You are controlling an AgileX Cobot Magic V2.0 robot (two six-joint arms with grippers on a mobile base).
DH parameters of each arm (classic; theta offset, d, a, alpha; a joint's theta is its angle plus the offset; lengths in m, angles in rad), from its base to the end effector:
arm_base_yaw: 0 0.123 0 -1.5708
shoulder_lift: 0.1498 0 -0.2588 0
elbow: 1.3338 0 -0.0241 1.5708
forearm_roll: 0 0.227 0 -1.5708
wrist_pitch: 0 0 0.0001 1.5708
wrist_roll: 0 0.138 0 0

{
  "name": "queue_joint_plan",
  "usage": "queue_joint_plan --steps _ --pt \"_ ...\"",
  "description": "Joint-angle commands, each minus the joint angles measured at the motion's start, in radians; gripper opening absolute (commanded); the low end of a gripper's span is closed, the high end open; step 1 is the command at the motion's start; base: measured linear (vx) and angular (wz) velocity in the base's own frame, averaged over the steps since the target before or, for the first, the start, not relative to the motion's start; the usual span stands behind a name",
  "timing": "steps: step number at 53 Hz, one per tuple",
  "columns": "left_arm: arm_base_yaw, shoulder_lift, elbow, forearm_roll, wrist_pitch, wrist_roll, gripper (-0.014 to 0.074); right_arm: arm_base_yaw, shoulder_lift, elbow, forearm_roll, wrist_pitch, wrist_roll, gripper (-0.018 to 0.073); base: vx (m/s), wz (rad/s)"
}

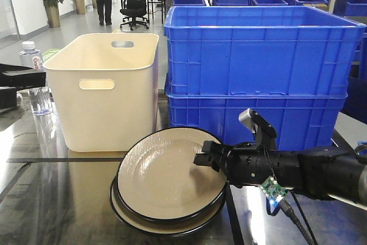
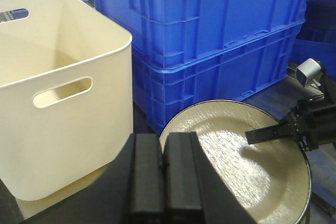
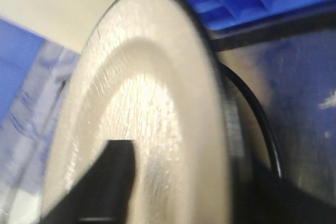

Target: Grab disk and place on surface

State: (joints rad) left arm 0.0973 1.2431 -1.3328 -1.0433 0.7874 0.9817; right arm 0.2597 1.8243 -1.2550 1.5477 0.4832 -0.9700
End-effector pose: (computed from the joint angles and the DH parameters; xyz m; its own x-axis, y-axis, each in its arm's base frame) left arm 0.2848 -0.0572 0.4100 -0.2330 0.0574 -0.9708 0.5331 0.8424 -0.0782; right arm 0.3908 0.1702 0.2192 -0.7232 0.3059 -0.6191 -0.2734 0.6965 0.6635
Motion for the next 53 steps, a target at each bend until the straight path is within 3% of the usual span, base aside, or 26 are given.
queue_joint_plan --steps 1,6,12,20,22,27,36,41,45,53 --pt "0.004 -0.023 -0.034 -0.053 -0.023 -0.011 -0.0006 -0.005 -0.072 -0.039 0.025 0.000 -0.186 0.0571 0.00 0.00" --pt "0.004 -0.023 -0.034 -0.040 -0.018 -0.011 -0.0005 -0.004 -0.093 -0.039 0.027 -0.119 -0.403 0.0662 0.00 0.00" --pt "0.004 -0.023 -0.034 -0.004 -0.008 -0.021 -0.0005 -0.004 -0.122 -0.039 0.027 -0.267 -0.603 0.0676 0.00 0.00" --pt "0.004 -0.023 -0.031 0.112 -0.006 -0.097 -0.0002 -0.004 -0.187 -0.037 0.027 -0.410 -0.655 0.0614 0.00 0.00" --pt "0.004 -0.023 -0.031 0.174 -0.003 -0.137 -0.0002 -0.004 -0.206 -0.037 0.027 -0.421 -0.655 0.0577 0.00 0.00" --pt "0.004 -0.022 -0.020 0.425 0.002 -0.306 -0.0002 -0.004 -0.273 -0.036 0.027 -0.428 -0.648 0.0414 0.00 0.00" --pt "0.004 -0.023 0.070 0.905 -0.017 -0.652 -0.0001 -0.004 -0.425 0.026 0.034 -0.428 -0.632 -0.0001 0.00 0.00" --pt "0.004 -0.029 0.132 1.067 -0.054 -0.796 -0.0001 -0.004 -0.522 0.092 0.034 -0.440 -0.632 -0.0015 0.00 0.00" --pt "0.004 -0.047 0.171 1.096 -0.083 -0.829 -0.0001 -0.004 -0.612 0.157 0.034 -0.440 -0.632 -0.0014 0.00 0.00" --pt "0.001 -0.158 0.279 1.067 -0.225 -0.817 -0.0001 -0.004 -0.791 0.296 0.034 -0.440 -0.632 -0.0013 0.00 0.00"
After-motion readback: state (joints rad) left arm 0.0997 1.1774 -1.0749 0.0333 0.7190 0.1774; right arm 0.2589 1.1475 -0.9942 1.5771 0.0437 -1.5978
